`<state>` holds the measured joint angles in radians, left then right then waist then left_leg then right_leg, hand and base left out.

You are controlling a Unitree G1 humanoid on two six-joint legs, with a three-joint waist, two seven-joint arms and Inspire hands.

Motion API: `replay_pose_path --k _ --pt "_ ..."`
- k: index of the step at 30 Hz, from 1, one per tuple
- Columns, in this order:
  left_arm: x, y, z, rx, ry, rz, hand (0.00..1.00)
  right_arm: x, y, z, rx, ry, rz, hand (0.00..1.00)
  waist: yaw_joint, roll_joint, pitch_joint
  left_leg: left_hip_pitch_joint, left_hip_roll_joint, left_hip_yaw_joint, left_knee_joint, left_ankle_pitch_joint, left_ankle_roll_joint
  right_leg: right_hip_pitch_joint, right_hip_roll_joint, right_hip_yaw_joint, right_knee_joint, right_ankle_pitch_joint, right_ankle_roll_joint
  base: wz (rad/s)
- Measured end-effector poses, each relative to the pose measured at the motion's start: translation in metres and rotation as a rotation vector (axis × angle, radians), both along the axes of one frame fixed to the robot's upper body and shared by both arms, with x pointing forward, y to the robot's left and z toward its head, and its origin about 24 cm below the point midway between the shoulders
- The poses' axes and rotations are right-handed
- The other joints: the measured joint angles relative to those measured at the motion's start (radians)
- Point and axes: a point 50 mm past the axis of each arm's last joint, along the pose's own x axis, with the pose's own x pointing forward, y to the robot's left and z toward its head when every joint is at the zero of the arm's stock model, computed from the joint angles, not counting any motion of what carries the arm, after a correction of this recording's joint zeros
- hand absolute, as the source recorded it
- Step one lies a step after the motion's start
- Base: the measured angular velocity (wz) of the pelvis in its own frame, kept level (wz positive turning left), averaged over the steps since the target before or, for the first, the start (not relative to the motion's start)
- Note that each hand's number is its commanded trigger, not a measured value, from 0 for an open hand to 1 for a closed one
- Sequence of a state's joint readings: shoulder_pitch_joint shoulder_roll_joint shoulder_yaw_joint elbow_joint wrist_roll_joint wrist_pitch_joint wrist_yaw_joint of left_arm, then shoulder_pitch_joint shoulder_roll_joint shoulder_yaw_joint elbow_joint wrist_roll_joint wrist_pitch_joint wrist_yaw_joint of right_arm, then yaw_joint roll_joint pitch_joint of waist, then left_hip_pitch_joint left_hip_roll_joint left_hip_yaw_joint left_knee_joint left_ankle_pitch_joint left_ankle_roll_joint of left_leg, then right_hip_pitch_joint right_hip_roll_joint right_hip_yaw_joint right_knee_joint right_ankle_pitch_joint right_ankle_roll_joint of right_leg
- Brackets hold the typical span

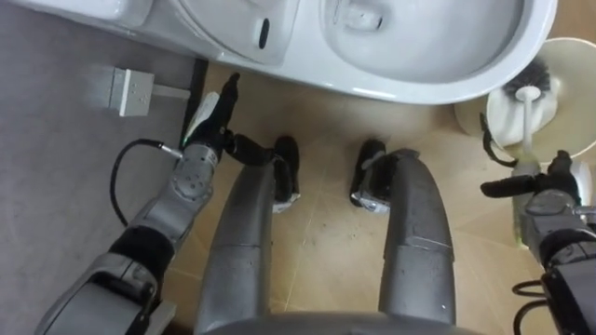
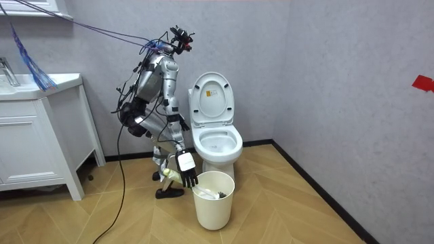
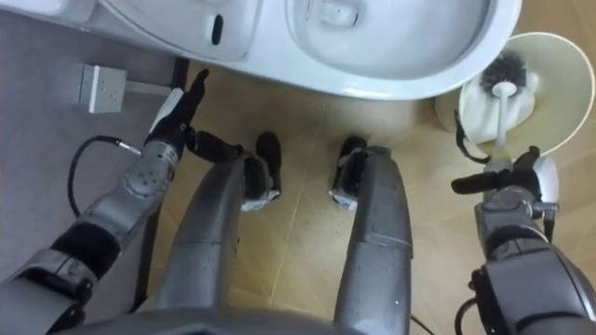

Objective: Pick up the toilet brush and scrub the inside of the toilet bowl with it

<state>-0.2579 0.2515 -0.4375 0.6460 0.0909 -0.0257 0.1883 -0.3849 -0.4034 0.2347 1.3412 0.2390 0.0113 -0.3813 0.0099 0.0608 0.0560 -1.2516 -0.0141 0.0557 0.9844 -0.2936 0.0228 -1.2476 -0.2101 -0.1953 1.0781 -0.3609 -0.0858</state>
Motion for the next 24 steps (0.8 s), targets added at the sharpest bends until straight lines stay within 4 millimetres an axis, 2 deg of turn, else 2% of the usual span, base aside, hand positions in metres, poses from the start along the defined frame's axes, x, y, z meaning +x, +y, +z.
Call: replay_pose_path --k 5,17,18,19,21,24 --pt "0.0017 -0.0044 0.0055 -0.005 -0.020 -0.017 0.00 -0.0025 -0.0010 -0.0015 0.021 0.018 -0.005 0.00 0.003 0.003 -0.0008 -0.031 0.000 -0.001 0.057 -0.025 0.004 -0.027 -0.015 0.001 0.053 -0.025 0.000 0.02" --pt "-0.0006 -0.0072 0.0058 -0.005 -0.006 -0.018 0.00 -0.0078 -0.0035 -0.0041 0.033 0.055 -0.017 0.00 0.021 0.010 -0.0049 -0.032 -0.009 -0.003 0.072 -0.027 0.004 -0.030 -0.017 0.006 0.074 -0.034 0.000 0.02" --pt "-0.0006 -0.0072 0.0058 -0.005 -0.006 -0.018 0.00 -0.0078 -0.0035 -0.0041 0.035 0.055 -0.016 0.20 0.021 0.010 -0.0050 -0.032 -0.009 -0.003 0.072 -0.027 0.004 -0.030 -0.017 0.006 0.074 -0.034 0.000 0.00" --pt "-0.0006 -0.0072 0.0058 -0.005 -0.006 -0.018 0.00 -0.0078 -0.0037 -0.0040 0.038 0.057 -0.014 0.51 0.021 0.010 -0.0051 -0.032 -0.009 -0.003 0.072 -0.027 0.004 -0.030 -0.017 0.006 0.074 -0.034 0.000 0.00" --pt "-0.0006 -0.0072 0.0058 -0.005 -0.006 -0.018 0.00 -0.0083 -0.0042 -0.0041 0.039 0.063 -0.016 0.99 0.022 0.010 -0.0051 -0.032 -0.009 -0.003 0.072 -0.027 0.004 -0.030 -0.017 0.006 0.074 -0.034 0.000 0.00" --pt "-0.0007 -0.0073 0.0057 -0.004 -0.004 -0.017 0.00 -0.0090 -0.0060 -0.0034 0.038 0.059 -0.030 1.00 0.021 0.010 -0.0051 -0.032 -0.012 -0.003 0.073 -0.027 0.004 -0.030 -0.020 0.006 0.077 -0.034 0.001 0.02"
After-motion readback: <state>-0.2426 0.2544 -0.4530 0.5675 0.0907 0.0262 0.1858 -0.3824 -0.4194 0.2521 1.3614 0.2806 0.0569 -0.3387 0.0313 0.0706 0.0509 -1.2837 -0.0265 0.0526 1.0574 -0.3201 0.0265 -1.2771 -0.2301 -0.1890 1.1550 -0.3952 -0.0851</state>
